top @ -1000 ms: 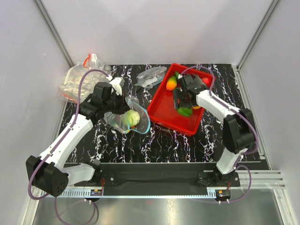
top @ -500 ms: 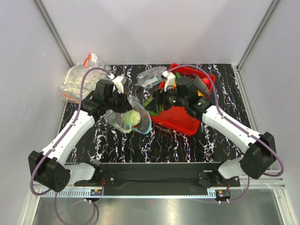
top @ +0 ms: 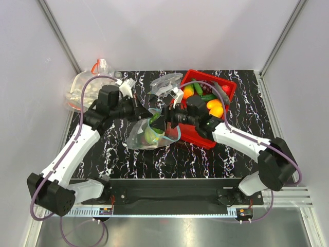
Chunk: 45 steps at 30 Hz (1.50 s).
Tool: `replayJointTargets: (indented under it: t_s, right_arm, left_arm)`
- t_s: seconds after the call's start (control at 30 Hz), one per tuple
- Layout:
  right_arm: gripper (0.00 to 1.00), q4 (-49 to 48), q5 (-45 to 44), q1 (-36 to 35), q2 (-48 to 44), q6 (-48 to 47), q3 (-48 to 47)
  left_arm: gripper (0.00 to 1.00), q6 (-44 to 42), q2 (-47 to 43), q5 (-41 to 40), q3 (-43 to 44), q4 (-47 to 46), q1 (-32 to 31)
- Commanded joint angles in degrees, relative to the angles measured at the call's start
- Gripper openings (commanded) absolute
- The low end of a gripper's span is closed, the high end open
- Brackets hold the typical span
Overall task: Place the food in the zip-top bag and seal the zipper
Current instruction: Place the fake vegetable in the zipper food storage bag.
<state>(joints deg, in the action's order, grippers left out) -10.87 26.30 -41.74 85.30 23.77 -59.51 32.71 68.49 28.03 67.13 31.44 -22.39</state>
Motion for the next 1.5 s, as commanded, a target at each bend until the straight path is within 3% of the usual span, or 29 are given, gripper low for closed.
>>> replayJointTargets:
  t_s: [0.0, 0.13, 0.3, 0.4, 0.43, 0.53, 0.6, 0.67, 0.7, 0.8, 0.93, 1.13, 1.3, 1.47]
  right_arm:
    - [0.26, -6.79, -5.55, -0.63, -2.84, 1.63, 2.72]
    - [0.27, -11.43, -10.65, -0.63, -3.74, 3.74, 10.17]
    - [0.29, -19.88, -10.66, -2.20, 1.26, 7.08, 11.34]
    - [0.39, -22.96, -11.97, -5.37, 3.64, 6.82, 10.64]
    - [0.50, -23.05, -13.54, -6.59, 4.34, 6.56, 10.03]
    - [0.67, -22.61, -14.35, -6.87, 6.46, 7.25, 10.02]
    - [0.70, -22.61, -15.75, -6.87, 6.11, 7.61, 10.81]
    - [0.64, -21.48, -16.63, -6.87, 5.59, 7.61, 11.60]
    - [0.49, -20.43, -17.25, -6.78, 4.97, 7.87, 11.61]
    - [0.30, -17.17, -17.95, -6.87, 3.65, 8.40, 11.78]
    - [0.15, -14.18, -22.51, -6.78, 0.67, 13.03, 13.62]
    - [0.06, -19.09, -22.00, -6.78, -1.63, 23.58, 12.93]
    - [0.04, -21.99, -18.75, -6.87, -0.40, 28.52, 9.24]
    - [0.04, -33.66, -15.67, -6.87, 3.28, 35.55, 11.07]
  left_arm:
    - [0.00, 14.97, -5.02, 13.27, -5.58, -16.97, -0.64]
    - [0.00, 19.67, -9.16, 11.79, -11.66, -22.91, -0.64]
    - [0.00, 19.41, -8.02, 13.36, -14.22, -23.44, -0.64]
    - [0.00, 18.80, -8.11, 13.63, -15.01, -23.27, -0.64]
    - [0.00, 18.53, -8.28, 13.63, -15.01, -23.18, -0.63]
    - [0.00, 16.08, -8.55, 12.93, -13.88, -20.20, -0.63]
    - [0.00, 13.27, -8.55, 12.23, -12.73, -17.05, -0.63]
    - [0.00, 11.68, -8.64, 10.91, -12.12, -15.28, -0.46]
    - [0.00, 10.72, -8.55, 10.73, -11.94, -14.49, -0.29]
    - [0.00, 8.52, -8.64, 10.29, -11.33, -12.47, 0.33]
    - [0.00, 3.69, -7.76, 8.01, -9.13, -7.63, 0.51]
    - [0.00, 2.45, -7.49, 7.56, -8.77, -6.83, 0.33]
    - [0.00, 2.01, -7.23, 8.00, -7.11, -6.31, 0.42]
    - [0.00, 2.96, -6.53, 10.10, -6.40, -8.31, 0.25]
